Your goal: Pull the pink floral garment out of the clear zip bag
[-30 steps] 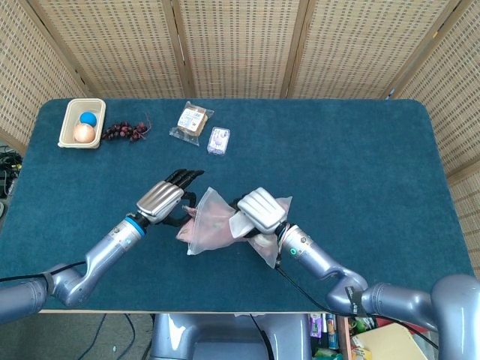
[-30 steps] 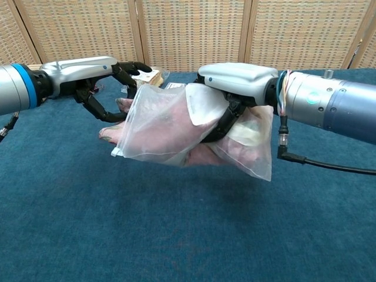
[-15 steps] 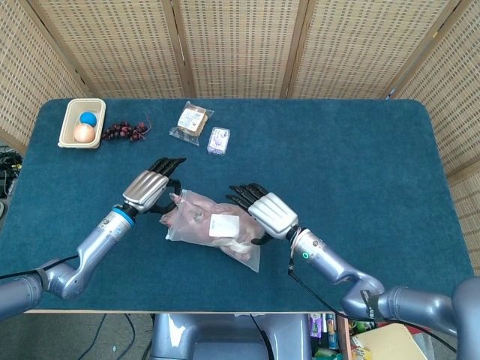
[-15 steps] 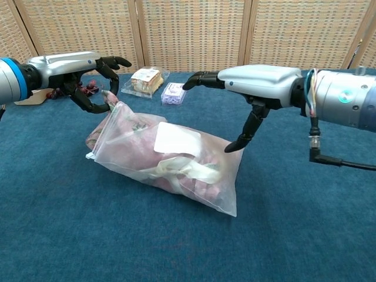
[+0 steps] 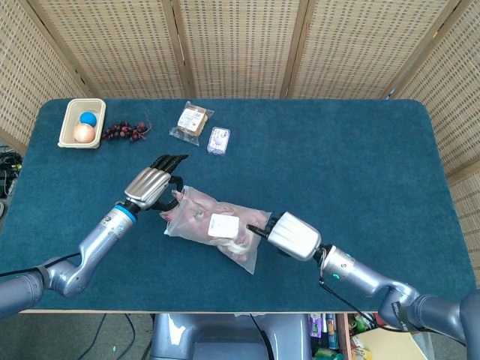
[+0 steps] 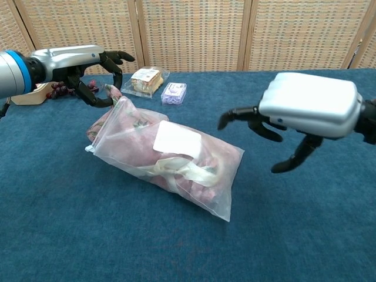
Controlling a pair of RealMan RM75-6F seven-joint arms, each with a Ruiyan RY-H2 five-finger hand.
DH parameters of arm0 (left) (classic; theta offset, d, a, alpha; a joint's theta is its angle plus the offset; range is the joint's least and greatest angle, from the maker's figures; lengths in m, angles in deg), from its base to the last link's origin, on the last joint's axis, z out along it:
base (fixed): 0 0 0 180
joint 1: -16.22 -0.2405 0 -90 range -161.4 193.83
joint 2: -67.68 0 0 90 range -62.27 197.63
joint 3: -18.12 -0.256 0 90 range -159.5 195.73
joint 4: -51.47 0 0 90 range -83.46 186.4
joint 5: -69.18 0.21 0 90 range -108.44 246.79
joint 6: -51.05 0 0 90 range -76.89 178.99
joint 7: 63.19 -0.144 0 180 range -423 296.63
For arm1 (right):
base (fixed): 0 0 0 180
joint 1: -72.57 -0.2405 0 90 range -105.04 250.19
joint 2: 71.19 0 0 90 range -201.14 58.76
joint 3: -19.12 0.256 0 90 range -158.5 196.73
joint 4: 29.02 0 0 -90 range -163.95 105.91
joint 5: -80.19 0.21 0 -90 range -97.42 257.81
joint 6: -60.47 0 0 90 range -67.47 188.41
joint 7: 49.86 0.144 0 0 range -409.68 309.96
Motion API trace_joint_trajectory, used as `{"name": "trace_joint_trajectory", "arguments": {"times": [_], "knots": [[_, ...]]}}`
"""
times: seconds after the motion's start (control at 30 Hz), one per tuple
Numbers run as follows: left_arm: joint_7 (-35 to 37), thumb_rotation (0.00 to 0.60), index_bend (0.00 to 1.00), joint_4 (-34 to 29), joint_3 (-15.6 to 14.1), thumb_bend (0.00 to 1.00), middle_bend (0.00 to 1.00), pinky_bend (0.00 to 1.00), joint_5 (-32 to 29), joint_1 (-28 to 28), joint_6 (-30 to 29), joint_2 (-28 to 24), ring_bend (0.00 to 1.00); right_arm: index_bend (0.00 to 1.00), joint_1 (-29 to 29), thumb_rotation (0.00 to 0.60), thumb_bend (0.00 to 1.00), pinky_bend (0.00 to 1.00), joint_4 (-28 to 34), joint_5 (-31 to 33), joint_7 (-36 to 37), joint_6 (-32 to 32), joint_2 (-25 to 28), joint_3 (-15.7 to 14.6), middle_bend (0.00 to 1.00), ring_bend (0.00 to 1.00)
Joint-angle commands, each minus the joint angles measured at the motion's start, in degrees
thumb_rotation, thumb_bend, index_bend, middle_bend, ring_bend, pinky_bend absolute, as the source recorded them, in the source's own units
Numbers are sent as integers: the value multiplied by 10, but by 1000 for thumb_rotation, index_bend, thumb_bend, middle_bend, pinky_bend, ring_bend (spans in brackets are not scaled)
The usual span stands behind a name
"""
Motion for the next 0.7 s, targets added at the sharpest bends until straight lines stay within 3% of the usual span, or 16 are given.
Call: {"name": "trace_joint_trajectory", "arguments": {"times": [0.03,0.2,0.3,0.43,0.7], "knots": [[-9,600,671,-7,2,418,0,0,-8,1,0,-2,0,245,9,600,0,987,-87,-99,15,78,-23,-59,792,779],[-19,600,671,-13,3,428,0,0,-16,0,-2,-5,0,247,3,600,3,1000,-109,-124,12,90,-44,-65,828,828],[-22,600,671,-15,2,430,0,0,-19,-1,-3,-7,0,248,-5,600,75,1000,-114,-130,6,83,-55,-63,843,850],[-22,600,672,-17,2,430,0,0,-22,-3,-5,-9,0,248,-20,600,169,1000,-112,-127,-6,53,-74,-54,847,860],[-17,600,672,-27,3,429,0,0,-21,-3,-5,-9,0,248,-45,600,220,1000,-140,-104,-40,-30,-121,-40,847,860]]}}
